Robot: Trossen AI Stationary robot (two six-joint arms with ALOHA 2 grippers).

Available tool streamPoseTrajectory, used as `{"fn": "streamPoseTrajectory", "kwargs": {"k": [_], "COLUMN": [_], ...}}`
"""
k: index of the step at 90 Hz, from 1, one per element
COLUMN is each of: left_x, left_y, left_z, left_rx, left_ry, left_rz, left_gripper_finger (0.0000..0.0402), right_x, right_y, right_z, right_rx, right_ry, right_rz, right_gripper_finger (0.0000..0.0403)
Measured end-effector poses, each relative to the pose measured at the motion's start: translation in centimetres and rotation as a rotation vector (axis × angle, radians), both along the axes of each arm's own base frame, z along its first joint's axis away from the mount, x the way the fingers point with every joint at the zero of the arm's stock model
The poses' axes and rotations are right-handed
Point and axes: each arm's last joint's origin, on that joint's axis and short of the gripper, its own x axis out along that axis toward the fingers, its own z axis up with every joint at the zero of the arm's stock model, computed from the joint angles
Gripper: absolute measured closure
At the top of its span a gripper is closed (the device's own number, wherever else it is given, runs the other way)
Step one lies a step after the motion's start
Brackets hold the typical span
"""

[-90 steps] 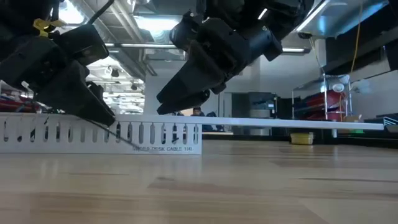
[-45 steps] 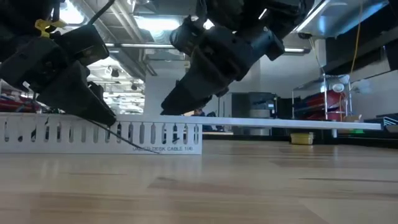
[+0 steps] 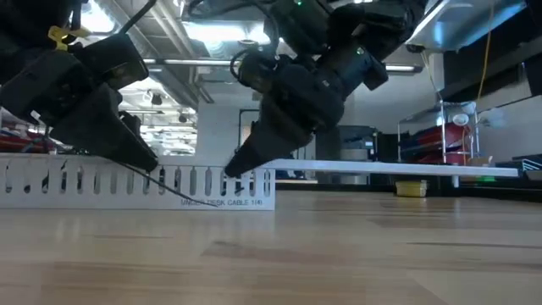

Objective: Ziptie cables
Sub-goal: Close the white cable duct

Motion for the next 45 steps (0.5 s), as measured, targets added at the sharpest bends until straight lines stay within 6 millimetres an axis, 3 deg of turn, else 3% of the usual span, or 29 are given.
{"fn": "streamPoseTrajectory", "kwargs": {"k": [17, 45], "left_x": [-0.02, -0.05], "left_y": [-0.02, 0.00], "left_z": [-0.01, -0.05], "left_rx": [-0.002, 0.001], "left_ry": [0.002, 0.008], "left_rz": [-0.002, -0.003], "left_gripper_finger": [0.0163, 0.0163], "right_x": [0.06, 0.49], "right_y": [0.07, 0.08], "right_z": [0.09, -0.05], "right_rx": [0.019, 0.076], "right_ry": [-0.009, -0.045], "right_rz": [0.016, -0.046], "right_gripper_finger": [0.0187, 0.0183]}}
